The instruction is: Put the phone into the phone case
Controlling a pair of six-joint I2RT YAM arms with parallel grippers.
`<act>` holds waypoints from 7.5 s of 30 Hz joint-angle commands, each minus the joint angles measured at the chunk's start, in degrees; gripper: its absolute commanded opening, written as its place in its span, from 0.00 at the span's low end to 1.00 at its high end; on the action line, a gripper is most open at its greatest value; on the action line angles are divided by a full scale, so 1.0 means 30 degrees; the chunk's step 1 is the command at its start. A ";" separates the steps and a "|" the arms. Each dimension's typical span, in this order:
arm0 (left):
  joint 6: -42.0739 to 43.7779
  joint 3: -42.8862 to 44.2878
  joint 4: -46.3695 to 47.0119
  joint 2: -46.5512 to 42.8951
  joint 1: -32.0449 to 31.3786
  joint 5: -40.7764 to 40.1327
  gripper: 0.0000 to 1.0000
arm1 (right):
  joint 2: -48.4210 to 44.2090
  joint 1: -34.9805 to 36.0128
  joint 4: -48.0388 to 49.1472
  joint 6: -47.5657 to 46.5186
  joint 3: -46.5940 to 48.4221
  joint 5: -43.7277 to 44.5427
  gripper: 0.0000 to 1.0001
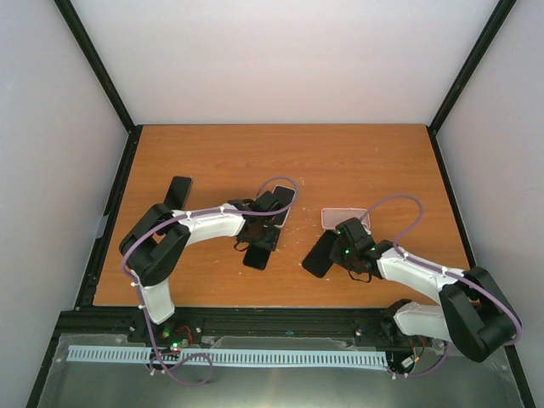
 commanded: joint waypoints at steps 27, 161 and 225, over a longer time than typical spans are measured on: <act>0.3161 0.0704 -0.0638 -0.2457 -0.0274 0.2434 0.66 | -0.1645 0.1856 0.0410 -0.3477 0.1227 0.0796 0.74; -0.4455 -0.7132 1.4164 -0.2958 -0.0623 1.3222 0.46 | 0.1666 0.2733 0.6639 0.2432 -0.0558 -0.2441 0.10; -0.3705 -0.7841 1.3598 -0.4318 0.1883 1.2634 0.52 | 0.0183 0.3792 0.3348 -0.0167 -0.0143 -0.0884 0.68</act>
